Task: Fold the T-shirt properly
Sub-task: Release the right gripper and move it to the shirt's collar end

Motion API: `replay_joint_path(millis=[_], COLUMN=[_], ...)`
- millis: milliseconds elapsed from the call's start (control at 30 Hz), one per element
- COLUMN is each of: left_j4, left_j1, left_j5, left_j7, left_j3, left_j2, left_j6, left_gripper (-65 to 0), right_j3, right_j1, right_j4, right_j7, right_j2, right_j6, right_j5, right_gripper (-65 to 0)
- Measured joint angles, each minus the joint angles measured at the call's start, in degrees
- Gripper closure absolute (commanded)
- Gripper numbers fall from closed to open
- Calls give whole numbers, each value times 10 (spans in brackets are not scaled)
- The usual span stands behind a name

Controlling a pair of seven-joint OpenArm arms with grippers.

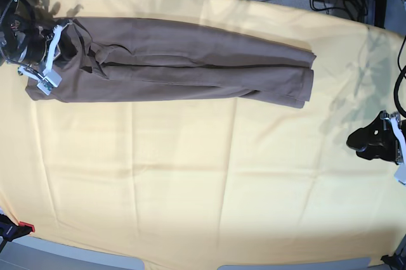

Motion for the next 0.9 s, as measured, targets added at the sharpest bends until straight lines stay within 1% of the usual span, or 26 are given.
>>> replay_joint_path(millis=[100,167,200,267,333,433,567,633,700,800,900], left_j4=[0,0,0,0,0,0,0,0,0,0,-1], left_j1=[0,0,0,0,0,0,0,2,18,66,121], left_j5=[0,0,0,0,0,22,19,20,17,29,48], left_j7=[1,1,1,1,1,1,1,1,-2,-5,2], left_j3=[0,0,0,0,0,0,0,0,-1,-2,-2], left_j2=[0,0,0,0,0,0,0,0,-2,2,9], left_j6=[0,0,0,0,7,11,11,23,24,26,44], left_gripper=[-320,-320,-320,-320,-320,-320,-320,-321,-321,-331,-354], right_j3=[-1,-1,-1,-1,-1,-1,-1,0,0,0,2], right_j1=[-2,0,0,0,0,0,0,-1,-2,-2,0], right_j4=[-2,-2,-2,-3,-3,-3,-3,-3,-3,-3,-8], right_j7=[29,57,71,99,113,117,117,122,130,136,148], right_j2=[-3,-2,-2,-2,-2,-2,-3,-7,-21,-44,-59], right_j6=[1,1,0,-23,-46,-76,-96,-99,-99,-99,-101], right_j5=[-102,-151,-156,-154,-150,-150,-150,-151,-161,-193,-221], right_gripper=[0,0,0,0,0,0,0,0,0,0,0])
